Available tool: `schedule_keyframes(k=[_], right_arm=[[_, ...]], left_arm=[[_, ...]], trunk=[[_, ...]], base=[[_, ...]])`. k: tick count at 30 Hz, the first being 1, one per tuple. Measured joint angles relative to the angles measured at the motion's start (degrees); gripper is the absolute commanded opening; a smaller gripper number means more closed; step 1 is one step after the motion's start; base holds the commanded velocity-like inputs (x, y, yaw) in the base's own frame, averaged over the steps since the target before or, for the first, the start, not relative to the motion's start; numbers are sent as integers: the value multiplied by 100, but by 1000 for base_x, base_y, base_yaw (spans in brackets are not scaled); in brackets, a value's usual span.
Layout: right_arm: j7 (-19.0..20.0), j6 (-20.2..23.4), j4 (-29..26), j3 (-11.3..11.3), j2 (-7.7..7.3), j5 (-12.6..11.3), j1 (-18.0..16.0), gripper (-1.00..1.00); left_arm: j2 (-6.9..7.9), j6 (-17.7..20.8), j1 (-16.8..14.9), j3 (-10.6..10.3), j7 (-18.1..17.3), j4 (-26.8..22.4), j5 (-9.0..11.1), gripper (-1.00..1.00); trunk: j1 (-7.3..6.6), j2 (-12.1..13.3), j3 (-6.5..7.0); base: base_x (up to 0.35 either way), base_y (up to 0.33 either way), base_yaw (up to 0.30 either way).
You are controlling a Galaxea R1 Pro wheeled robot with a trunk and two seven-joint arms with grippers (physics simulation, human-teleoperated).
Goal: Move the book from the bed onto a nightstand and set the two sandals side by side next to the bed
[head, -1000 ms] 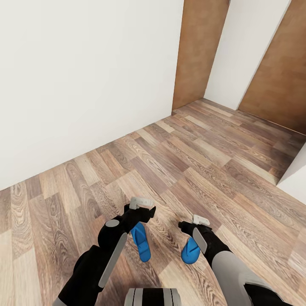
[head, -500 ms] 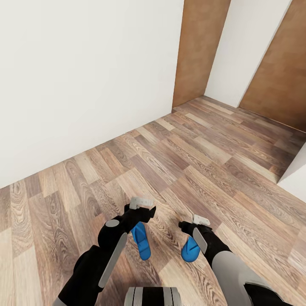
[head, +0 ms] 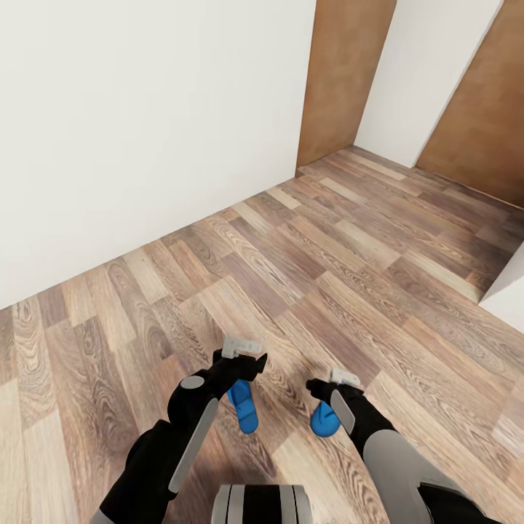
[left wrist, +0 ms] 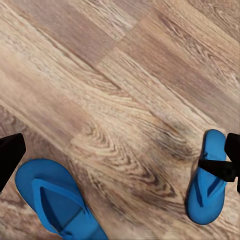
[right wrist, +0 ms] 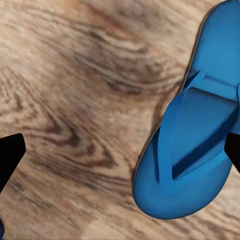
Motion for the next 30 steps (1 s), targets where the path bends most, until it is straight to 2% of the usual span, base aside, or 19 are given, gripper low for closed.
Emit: schedule_keyframes(k=[30], right_arm=[[-19,-125,9,-18,-36,-5,3,100]], left_arm=[[0,0,0,0,0,0,0,100]], trunk=[[77,-40,-665]], base=[[0,0,0]])
